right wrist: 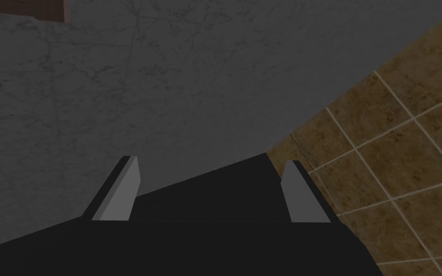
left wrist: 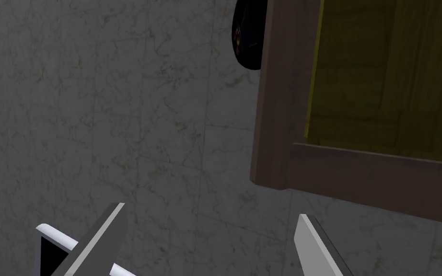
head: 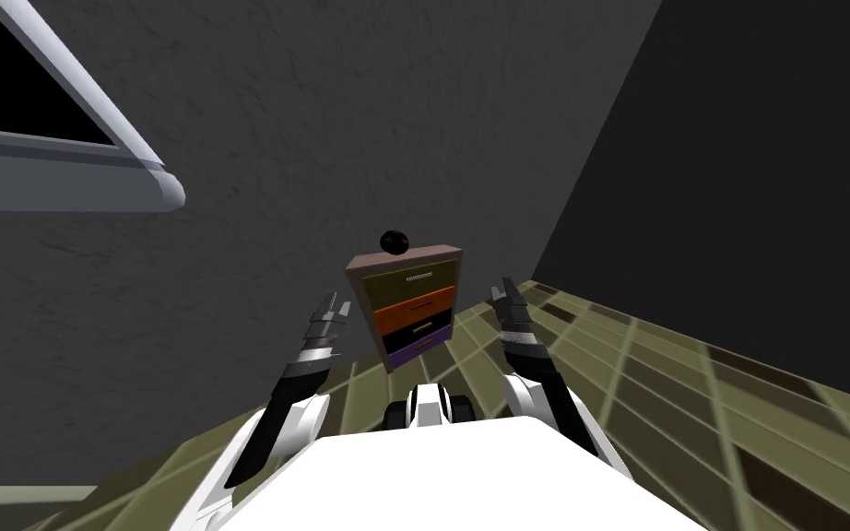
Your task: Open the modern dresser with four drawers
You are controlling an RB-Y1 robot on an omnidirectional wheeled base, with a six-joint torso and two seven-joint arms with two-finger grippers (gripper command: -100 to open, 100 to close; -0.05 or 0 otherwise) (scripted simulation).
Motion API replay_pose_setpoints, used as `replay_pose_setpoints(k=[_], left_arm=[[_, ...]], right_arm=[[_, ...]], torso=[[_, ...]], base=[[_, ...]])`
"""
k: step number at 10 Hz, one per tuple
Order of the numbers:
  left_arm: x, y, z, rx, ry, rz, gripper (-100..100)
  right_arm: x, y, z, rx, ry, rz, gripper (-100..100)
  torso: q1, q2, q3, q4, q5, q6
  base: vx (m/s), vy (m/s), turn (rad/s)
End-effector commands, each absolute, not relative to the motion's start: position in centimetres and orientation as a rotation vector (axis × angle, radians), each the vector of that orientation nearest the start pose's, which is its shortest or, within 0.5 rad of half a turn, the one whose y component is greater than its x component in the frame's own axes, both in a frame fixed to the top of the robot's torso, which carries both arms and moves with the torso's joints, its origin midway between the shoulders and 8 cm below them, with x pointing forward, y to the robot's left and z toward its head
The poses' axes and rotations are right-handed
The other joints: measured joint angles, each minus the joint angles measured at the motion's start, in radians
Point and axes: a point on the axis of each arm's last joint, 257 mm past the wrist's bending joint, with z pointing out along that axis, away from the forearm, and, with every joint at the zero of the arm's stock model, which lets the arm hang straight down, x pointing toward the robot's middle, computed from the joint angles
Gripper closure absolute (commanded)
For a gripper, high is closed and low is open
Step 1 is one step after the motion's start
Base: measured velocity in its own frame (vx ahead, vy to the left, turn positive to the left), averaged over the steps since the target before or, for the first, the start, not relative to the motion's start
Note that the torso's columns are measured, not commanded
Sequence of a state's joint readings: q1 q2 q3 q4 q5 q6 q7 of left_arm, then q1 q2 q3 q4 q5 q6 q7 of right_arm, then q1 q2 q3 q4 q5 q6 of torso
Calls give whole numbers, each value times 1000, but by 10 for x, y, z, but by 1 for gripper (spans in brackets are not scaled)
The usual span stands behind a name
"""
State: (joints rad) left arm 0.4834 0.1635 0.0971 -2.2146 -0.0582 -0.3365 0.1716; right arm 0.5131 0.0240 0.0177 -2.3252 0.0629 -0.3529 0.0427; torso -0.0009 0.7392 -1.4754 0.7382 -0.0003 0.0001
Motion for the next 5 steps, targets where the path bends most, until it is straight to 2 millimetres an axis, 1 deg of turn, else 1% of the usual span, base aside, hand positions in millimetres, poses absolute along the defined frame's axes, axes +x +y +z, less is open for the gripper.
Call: replay_pose_setpoints(k=[1,5], left_arm=[[381,314,-36,-788,872,-1236,-100],[385,330,-53,-898,873,-1206,-100]], right_arm=[[359,-275,11,713,716,1205,0],[359,-275,11,713,716,1205,0]], torso=[[3,2,2,1,1,0],[-1,-2,-1,-1,0,0]], base=[[77,-125,38],[109,-158,64]])
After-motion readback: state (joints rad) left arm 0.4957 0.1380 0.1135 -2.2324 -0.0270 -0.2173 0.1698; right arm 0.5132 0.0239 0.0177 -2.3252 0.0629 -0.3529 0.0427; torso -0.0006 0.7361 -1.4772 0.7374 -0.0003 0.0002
